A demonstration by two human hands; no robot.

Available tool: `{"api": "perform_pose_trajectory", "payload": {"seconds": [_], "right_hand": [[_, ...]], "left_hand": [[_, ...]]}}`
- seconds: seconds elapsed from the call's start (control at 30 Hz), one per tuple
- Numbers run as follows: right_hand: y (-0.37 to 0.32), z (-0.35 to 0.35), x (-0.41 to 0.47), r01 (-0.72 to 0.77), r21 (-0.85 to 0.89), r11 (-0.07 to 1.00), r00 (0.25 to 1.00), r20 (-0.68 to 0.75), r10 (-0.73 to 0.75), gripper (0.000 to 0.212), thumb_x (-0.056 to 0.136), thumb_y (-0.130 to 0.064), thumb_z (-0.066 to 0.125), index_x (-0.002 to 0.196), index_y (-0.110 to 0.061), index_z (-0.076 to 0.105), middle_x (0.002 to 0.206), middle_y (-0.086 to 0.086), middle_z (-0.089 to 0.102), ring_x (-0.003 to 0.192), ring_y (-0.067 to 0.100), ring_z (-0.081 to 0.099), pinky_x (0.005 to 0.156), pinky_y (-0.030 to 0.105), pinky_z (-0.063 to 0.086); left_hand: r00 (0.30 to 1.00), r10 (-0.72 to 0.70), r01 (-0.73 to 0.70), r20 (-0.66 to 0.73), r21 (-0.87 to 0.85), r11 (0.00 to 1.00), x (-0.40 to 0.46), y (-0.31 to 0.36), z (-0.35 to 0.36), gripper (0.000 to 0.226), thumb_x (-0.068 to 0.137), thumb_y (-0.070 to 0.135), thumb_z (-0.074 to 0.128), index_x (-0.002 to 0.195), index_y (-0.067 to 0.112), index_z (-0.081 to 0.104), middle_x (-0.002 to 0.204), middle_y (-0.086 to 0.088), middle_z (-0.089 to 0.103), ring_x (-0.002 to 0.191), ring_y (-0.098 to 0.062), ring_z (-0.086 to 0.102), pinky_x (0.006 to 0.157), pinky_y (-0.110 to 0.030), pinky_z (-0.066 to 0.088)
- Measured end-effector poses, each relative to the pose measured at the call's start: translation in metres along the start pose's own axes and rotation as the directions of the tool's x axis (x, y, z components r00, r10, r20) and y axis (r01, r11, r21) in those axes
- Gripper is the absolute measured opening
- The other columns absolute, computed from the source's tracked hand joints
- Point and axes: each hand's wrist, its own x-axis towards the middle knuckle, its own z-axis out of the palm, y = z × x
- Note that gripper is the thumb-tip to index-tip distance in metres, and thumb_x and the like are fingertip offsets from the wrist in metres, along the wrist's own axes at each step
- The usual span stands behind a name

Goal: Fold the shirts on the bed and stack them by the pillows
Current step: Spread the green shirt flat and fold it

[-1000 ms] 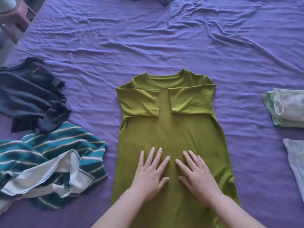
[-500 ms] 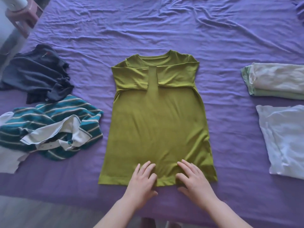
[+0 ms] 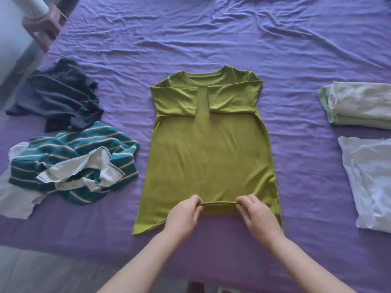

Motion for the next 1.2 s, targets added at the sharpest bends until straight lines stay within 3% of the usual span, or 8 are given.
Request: {"api": "perform_pose_trajectory", "payload": {"seconds": [0.13,0.27,0.37,0.53,0.6,0.8,1.03,1.2], "right_hand": [[-0.011,-0.018,0.049,-0.081,-0.142,0.986,0.996,0.010,0.083,0.028,0.097,-0.041,0.040,0.112,-0.023,0.054,0.100,-0.001,0.057,0.088,0.025,0.061,0.066,0.037,0.046],[-0.005,-0.050,0.112,-0.084,-0.143,0.986,0.985,0.141,0.104,0.032,0.085,-0.056,0.053,0.080,-0.024,0.053,0.081,-0.006,0.055,0.079,0.017,0.054,0.061,0.030,0.034],[0.000,-0.075,0.153,-0.055,-0.185,0.981,0.964,0.247,0.101,0.036,0.079,-0.058,0.061,0.066,-0.027,0.045,0.074,-0.011,0.046,0.074,0.010,0.044,0.059,0.026,0.027],[0.009,-0.108,0.218,-0.081,-0.141,0.987,0.985,0.143,0.101,0.022,0.084,-0.040,0.064,0.089,-0.019,0.065,0.085,-0.008,0.057,0.083,0.012,0.052,0.068,0.027,0.038],[0.006,-0.115,0.242,-0.110,-0.071,0.991,0.986,0.118,0.118,0.016,0.086,-0.035,0.065,0.094,-0.021,0.068,0.089,-0.007,0.062,0.088,0.014,0.057,0.074,0.029,0.043],[-0.001,-0.121,0.302,-0.202,0.017,0.979,0.978,-0.054,0.203,0.016,0.090,-0.030,0.060,0.101,-0.022,0.066,0.097,-0.004,0.064,0.094,0.018,0.058,0.082,0.037,0.046],[0.010,-0.134,0.346,-0.283,-0.435,0.855,0.958,-0.170,0.230,0.035,0.091,-0.056,0.042,0.087,-0.023,0.053,0.088,0.001,0.068,0.087,0.025,0.064,0.059,0.031,0.037],[0.016,-0.156,0.390,-0.132,-0.533,0.836,0.981,-0.191,0.033,0.026,0.099,-0.038,0.035,0.099,-0.019,0.052,0.101,0.001,0.064,0.094,0.026,0.062,0.069,0.033,0.036]], "left_hand": [[0.998,0.036,-0.029,-0.044,0.142,0.989,0.046,0.005,-0.035,0.031,0.094,0.050,0.044,0.104,0.022,0.052,0.102,0.002,0.065,0.098,-0.019,0.059,0.069,-0.031,0.040],[0.997,0.060,-0.067,0.038,0.222,0.973,0.102,-0.007,-0.082,0.045,0.077,0.067,0.056,0.088,0.023,0.057,0.092,0.003,0.066,0.091,-0.019,0.059,0.061,-0.027,0.033],[0.991,0.025,-0.051,0.132,0.200,0.978,0.142,-0.023,-0.116,0.039,0.075,0.060,0.064,0.089,0.024,0.059,0.094,0.004,0.064,0.092,-0.018,0.058,0.064,-0.027,0.035],[0.918,-0.031,-0.084,0.396,0.270,0.959,0.195,-0.059,-0.164,0.028,0.078,0.035,0.071,0.099,0.020,0.061,0.103,0.002,0.062,0.095,-0.016,0.056,0.073,-0.025,0.040],[0.936,-0.005,-0.084,0.351,0.238,0.968,0.214,-0.069,-0.182,0.023,0.080,0.029,0.069,0.100,0.018,0.063,0.095,0.003,0.060,0.093,-0.016,0.056,0.073,-0.024,0.039],[0.996,-0.080,0.087,0.038,-0.241,0.967,0.285,-0.066,-0.216,0.019,0.091,0.012,0.057,0.103,0.019,0.070,0.101,0.000,0.069,0.094,-0.015,0.061,0.085,-0.028,0.048],[0.978,-0.140,0.146,-0.155,0.025,0.989,0.326,-0.057,-0.201,0.052,0.090,-0.002,0.032,0.134,0.023,0.044,0.122,-0.010,0.049,0.111,-0.026,0.050,0.092,-0.034,0.043],[0.985,-0.035,0.053,-0.168,0.103,0.993,0.358,-0.062,-0.223,0.069,0.083,-0.013,0.033,0.143,0.021,0.035,0.115,-0.013,0.047,0.110,-0.028,0.048,0.093,-0.035,0.041]]}}
